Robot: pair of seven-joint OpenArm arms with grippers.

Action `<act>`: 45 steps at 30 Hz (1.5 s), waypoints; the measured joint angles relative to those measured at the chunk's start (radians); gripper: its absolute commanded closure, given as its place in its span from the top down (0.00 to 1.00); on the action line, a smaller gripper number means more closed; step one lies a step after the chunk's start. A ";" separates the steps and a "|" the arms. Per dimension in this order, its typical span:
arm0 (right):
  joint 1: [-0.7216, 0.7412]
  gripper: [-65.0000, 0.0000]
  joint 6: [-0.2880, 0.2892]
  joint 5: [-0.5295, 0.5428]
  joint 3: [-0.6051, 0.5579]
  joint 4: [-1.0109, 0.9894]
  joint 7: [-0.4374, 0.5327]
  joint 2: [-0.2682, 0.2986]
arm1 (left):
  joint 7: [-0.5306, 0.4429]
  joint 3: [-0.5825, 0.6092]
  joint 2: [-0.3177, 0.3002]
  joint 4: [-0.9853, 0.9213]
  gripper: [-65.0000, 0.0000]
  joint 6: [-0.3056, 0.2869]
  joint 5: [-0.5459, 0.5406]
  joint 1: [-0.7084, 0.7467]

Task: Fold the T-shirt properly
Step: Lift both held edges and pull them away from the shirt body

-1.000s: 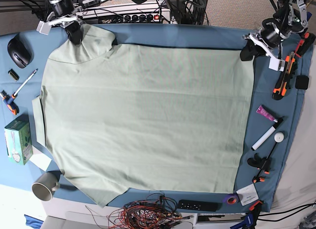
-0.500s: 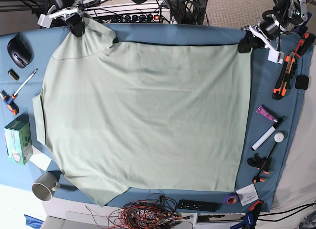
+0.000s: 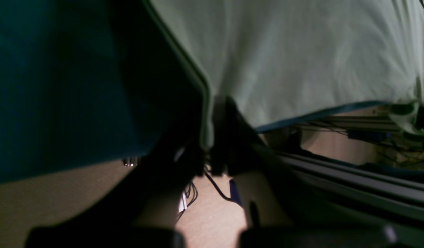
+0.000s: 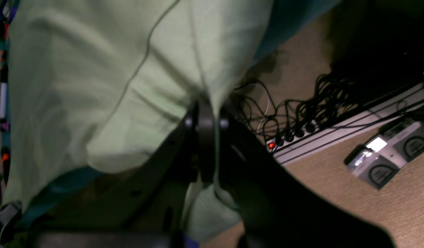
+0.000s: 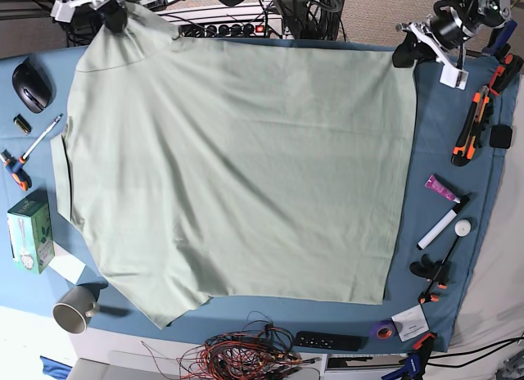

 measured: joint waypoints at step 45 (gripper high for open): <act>-0.068 0.00 0.006 0.001 0.010 0.000 -0.029 -0.009 | 0.042 -0.114 0.064 0.030 0.00 -0.042 -0.064 0.118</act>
